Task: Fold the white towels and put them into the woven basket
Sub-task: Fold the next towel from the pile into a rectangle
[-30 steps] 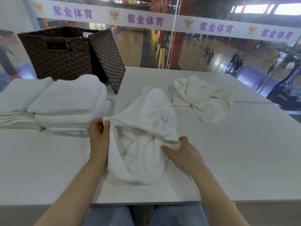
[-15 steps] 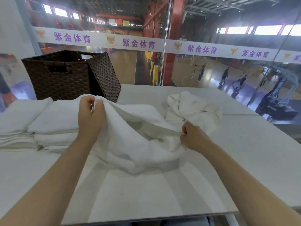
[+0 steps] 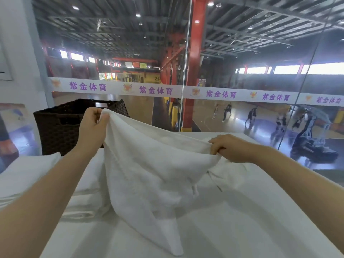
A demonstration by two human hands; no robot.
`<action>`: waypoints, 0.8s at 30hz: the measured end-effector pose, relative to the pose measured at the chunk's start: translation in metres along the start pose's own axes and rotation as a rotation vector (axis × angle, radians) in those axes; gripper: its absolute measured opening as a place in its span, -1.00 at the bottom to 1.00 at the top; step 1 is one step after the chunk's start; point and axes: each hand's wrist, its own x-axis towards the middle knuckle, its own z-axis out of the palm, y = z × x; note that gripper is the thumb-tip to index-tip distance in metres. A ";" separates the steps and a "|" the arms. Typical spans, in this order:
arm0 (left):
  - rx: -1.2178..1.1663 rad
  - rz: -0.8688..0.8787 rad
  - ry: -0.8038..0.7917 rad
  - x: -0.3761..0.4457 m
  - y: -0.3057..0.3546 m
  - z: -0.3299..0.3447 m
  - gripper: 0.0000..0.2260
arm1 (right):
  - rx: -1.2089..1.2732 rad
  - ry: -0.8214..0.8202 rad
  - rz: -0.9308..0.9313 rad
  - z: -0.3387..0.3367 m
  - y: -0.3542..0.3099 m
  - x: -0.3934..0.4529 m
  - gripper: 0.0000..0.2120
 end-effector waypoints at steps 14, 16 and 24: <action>-0.066 -0.046 0.024 0.066 0.030 -0.004 -0.77 | -0.364 0.214 -0.001 -0.097 0.004 0.013 -0.77; -0.152 -0.065 0.058 0.070 0.039 -0.001 -0.75 | -0.324 0.410 0.006 -0.121 0.001 0.017 -0.67; -0.201 0.019 0.194 0.092 0.095 0.010 -0.76 | -0.153 1.086 0.178 -0.170 -0.016 0.029 -0.79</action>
